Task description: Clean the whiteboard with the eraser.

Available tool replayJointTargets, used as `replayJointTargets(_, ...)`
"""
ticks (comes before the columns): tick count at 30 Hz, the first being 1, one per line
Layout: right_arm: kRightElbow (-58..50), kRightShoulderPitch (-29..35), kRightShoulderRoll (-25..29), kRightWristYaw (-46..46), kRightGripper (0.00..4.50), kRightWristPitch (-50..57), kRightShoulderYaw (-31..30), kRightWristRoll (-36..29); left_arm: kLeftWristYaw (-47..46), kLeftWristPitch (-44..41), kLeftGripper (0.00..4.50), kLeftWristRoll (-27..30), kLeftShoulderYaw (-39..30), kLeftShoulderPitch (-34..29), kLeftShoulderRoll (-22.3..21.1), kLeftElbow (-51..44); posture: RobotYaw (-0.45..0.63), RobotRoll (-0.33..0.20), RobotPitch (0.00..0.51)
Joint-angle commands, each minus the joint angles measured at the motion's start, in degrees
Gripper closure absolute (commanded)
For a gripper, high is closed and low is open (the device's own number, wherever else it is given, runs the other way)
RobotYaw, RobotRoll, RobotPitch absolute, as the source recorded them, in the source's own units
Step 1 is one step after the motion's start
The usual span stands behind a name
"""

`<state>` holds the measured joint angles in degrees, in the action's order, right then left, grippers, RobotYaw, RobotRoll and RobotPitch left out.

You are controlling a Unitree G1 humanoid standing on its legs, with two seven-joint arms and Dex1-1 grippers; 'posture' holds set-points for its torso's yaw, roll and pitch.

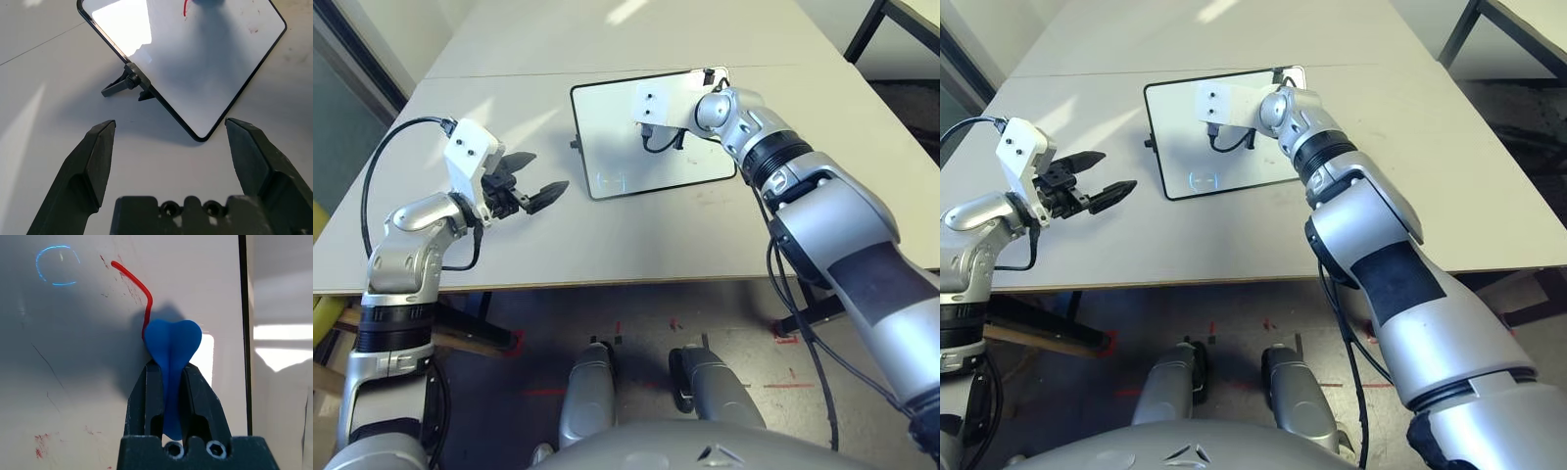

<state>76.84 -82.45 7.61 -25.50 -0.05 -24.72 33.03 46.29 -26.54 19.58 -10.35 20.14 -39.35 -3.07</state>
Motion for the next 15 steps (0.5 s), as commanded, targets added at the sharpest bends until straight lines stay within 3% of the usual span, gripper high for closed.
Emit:
replayJointTargets(1, 0.95, 0.95, -1.98, -0.41, 4.25, -0.51, -0.53, 0.30, -0.34, -0.92, 0.00, 0.70, -0.50, -0.94, -0.65, -1.28, 0.12, 0.000, 0.128)
replayJointTargets(15, 0.90, 0.88, -5.73, -0.41, 4.25, -1.31, -0.48, 0.25, -0.77, -0.91, 0.00, 1.01, -0.86, -1.97, -0.84, -1.67, 0.13, 0.000, 0.133)
